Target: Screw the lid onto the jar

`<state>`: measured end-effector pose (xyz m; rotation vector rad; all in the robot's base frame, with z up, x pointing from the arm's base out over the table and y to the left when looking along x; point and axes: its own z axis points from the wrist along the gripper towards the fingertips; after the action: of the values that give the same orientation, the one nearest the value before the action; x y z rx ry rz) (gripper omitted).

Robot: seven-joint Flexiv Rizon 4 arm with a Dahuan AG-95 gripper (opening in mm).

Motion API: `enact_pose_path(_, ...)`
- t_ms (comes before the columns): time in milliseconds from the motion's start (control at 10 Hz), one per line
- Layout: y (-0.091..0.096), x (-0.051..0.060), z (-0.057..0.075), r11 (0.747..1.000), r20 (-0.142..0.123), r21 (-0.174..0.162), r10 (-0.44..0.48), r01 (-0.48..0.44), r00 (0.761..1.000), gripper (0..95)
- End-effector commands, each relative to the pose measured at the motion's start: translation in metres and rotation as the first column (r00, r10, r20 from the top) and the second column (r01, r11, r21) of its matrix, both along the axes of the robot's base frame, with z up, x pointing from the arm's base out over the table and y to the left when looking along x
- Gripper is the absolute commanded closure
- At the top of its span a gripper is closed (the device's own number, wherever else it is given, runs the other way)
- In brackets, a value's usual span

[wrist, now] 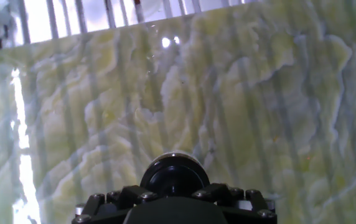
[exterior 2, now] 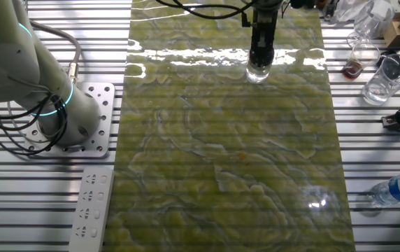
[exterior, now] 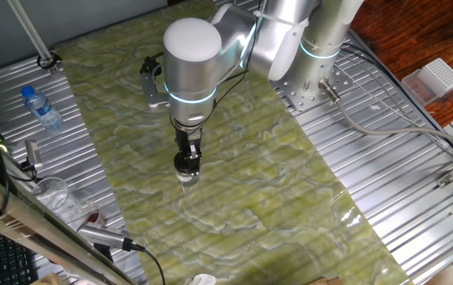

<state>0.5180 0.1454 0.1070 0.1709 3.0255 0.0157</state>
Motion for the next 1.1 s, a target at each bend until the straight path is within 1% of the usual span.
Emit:
enact_pose_path(100, 0.0004, 0.0005, -0.0006, 0.976, -0.006, -0.073, 0.204, -0.204, 0.979, 19.0)
enact_pose_path(300, 0.0005, -0.0009, -0.0013, 0.964, -0.016, -0.087, 0.252, -0.253, 0.968, 19.0)
enact_pose_path(400, 0.0004, -0.0036, -0.0026, 0.957, -0.018, -0.088, 0.277, -0.278, 0.961, 19.0)
enact_pose_path(500, 0.0004, -0.0048, -0.0031, 0.955, -0.018, -0.089, 0.283, -0.283, 0.959, 19.0)
enact_pose_path(600, 0.0004, -0.0070, -0.0041, 0.953, -0.018, -0.088, 0.290, -0.290, 0.957, 38.0)
enact_pose_path(800, 0.0005, -0.0085, -0.0049, 0.938, -0.021, -0.099, 0.332, -0.332, 0.943, 38.0)
enact_pose_path(900, 0.0005, -0.0086, -0.0049, 0.911, -0.036, -0.131, 0.390, -0.391, 0.920, 38.0)
enact_pose_path(1000, 0.0005, -0.0086, -0.0049, 0.899, -0.041, -0.137, 0.413, -0.415, 0.910, 38.0)
enact_pose_path(1100, 0.0005, -0.0086, -0.0049, 0.897, -0.043, -0.135, 0.418, -0.420, 0.907, 38.0)
